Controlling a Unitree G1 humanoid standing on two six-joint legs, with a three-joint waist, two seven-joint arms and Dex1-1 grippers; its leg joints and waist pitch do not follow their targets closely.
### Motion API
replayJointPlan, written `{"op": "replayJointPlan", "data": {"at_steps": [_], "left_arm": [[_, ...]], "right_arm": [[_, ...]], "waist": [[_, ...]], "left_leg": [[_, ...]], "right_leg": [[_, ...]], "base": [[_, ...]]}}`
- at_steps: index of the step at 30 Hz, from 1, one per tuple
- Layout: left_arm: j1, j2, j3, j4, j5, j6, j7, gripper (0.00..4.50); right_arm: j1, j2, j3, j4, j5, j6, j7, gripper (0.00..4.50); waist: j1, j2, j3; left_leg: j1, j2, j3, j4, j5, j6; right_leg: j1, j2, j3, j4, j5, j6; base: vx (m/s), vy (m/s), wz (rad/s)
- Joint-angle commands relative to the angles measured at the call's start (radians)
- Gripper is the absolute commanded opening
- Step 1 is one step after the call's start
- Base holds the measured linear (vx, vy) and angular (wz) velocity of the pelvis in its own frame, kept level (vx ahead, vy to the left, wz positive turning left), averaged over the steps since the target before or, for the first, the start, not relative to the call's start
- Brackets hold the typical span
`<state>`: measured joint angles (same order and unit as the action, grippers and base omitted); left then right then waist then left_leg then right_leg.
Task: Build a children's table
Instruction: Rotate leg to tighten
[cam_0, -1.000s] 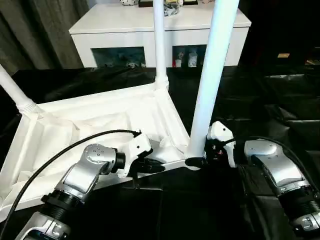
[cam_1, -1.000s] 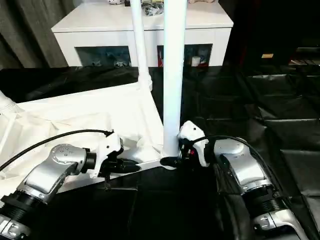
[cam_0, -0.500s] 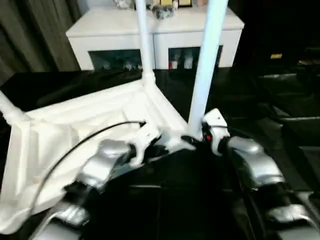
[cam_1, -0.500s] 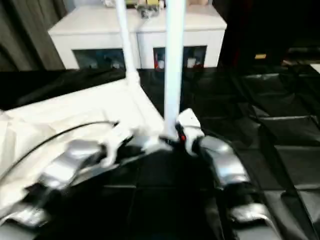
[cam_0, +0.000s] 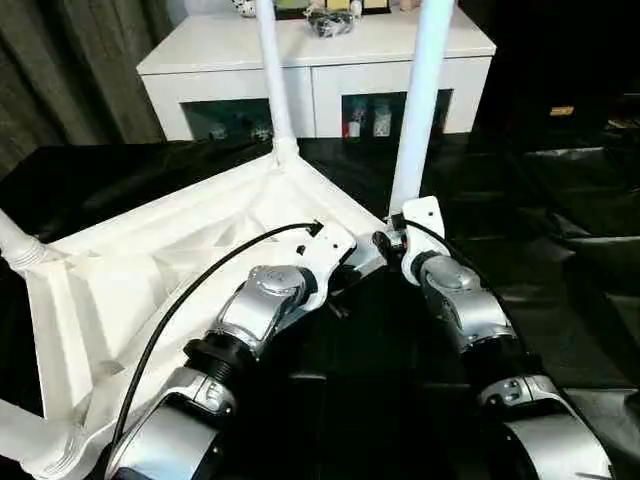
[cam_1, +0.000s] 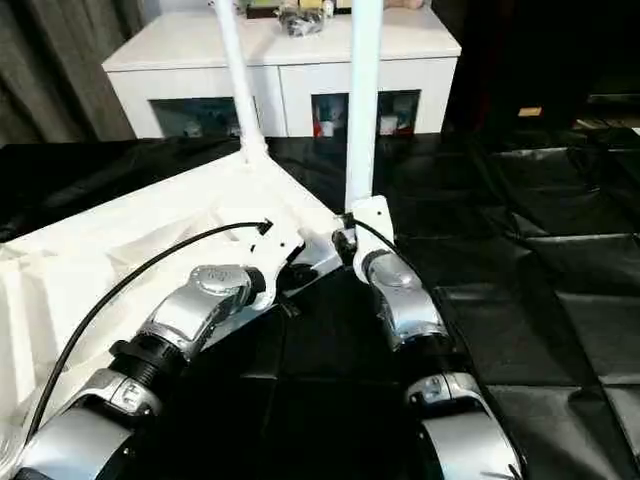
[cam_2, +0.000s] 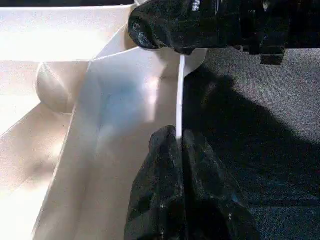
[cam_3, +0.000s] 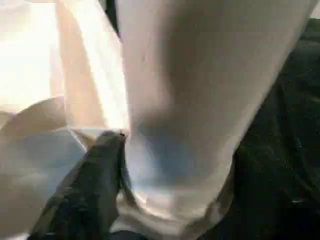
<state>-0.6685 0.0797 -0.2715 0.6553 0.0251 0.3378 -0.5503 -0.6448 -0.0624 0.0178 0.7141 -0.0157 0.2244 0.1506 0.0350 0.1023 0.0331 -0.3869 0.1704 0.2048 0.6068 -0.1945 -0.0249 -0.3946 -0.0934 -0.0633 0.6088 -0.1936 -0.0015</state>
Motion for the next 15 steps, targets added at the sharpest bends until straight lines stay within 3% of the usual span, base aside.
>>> {"op": "replayJointPlan", "data": {"at_steps": [1,2,5,6,7,10,11,15], "left_arm": [[0.0,0.023,0.031,0.028,0.02,-0.018,0.064,0.0],[0.011,0.035,0.025,0.013,0.018,-0.02,0.034,0.0],[0.032,0.054,0.014,-0.021,0.012,-0.021,-0.022,0.0],[0.052,0.073,0.005,-0.061,0.001,-0.011,-0.072,0.0],[0.066,0.088,-0.004,-0.086,-0.008,-0.008,-0.11,0.0],[0.092,0.119,-0.018,-0.13,-0.019,0.008,-0.17,0.0],[0.113,0.154,-0.033,-0.161,-0.029,0.011,-0.229,0.0],[0.148,0.217,-0.047,-0.211,-0.055,-0.003,-0.325,0.0]], "right_arm": [[0.013,0.026,0.03,0.017,0.024,-0.017,0.052,3.6],[0.009,0.012,0.023,0.023,0.03,-0.033,0.072,3.75],[0.007,-0.01,0.021,0.02,0.036,-0.05,0.121,3.93],[0.012,-0.033,0.028,-0.004,0.044,-0.048,0.181,4.05],[0.02,-0.052,0.04,-0.029,0.052,-0.038,0.239,4.25],[0.044,-0.097,0.076,-0.082,0.055,-0.032,0.353,4.25],[0.072,-0.148,0.111,-0.139,0.061,-0.038,0.468,4.25],[0.123,-0.245,0.158,-0.23,0.077,-0.065,0.643,4.25]], "waist": [[-0.002,-0.015,-0.06],[-0.007,-0.013,-0.061],[-0.011,-0.015,-0.064],[-0.009,-0.011,-0.065],[-0.01,-0.013,-0.065],[-0.004,-0.009,-0.066],[0.0,-0.011,-0.066],[0.006,-0.012,-0.063]], "left_leg": [[0.012,0.051,-0.038,-0.077,-0.197,0.06],[0.005,0.051,-0.042,-0.078,-0.191,0.059],[0.011,0.051,-0.039,-0.071,-0.17,0.073],[0.012,0.051,-0.039,-0.07,-0.159,0.077],[0.008,0.052,-0.039,-0.068,-0.144,0.092],[0.013,0.055,-0.035,-0.063,-0.12,0.121],[0.013,0.055,-0.035,-0.062,-0.12,0.126],[0.013,0.058,-0.034,-0.064,-0.135,0.125]], "right_leg": [[0.047,-0.064,0.036,-0.072,-0.117,-0.229],[0.054,-0.064,0.032,-0.07,-0.115,-0.226],[0.049,-0.063,0.034,-0.066,-0.063,-0.249],[0.05,-0.064,0.034,-0.065,-0.051,-0.254],[0.052,-0.064,0.033,-0.063,-0.028,-0.263],[0.047,-0.06,0.032,-0.057,0.01,-0.279],[0.049,-0.058,0.031,-0.056,0.017,-0.281],[0.047,-0.057,0.032,-0.055,-0.001,-0.281]], "base": [[0.0,0.0,0.0],[0.0,0.0,0.0],[0.0,0.0,0.0],[0.0,0.0,0.0],[0.0,0.0,0.0],[0.0,0.0,0.0],[0.0,0.0,0.0],[0.0,0.0,0.0]]}}
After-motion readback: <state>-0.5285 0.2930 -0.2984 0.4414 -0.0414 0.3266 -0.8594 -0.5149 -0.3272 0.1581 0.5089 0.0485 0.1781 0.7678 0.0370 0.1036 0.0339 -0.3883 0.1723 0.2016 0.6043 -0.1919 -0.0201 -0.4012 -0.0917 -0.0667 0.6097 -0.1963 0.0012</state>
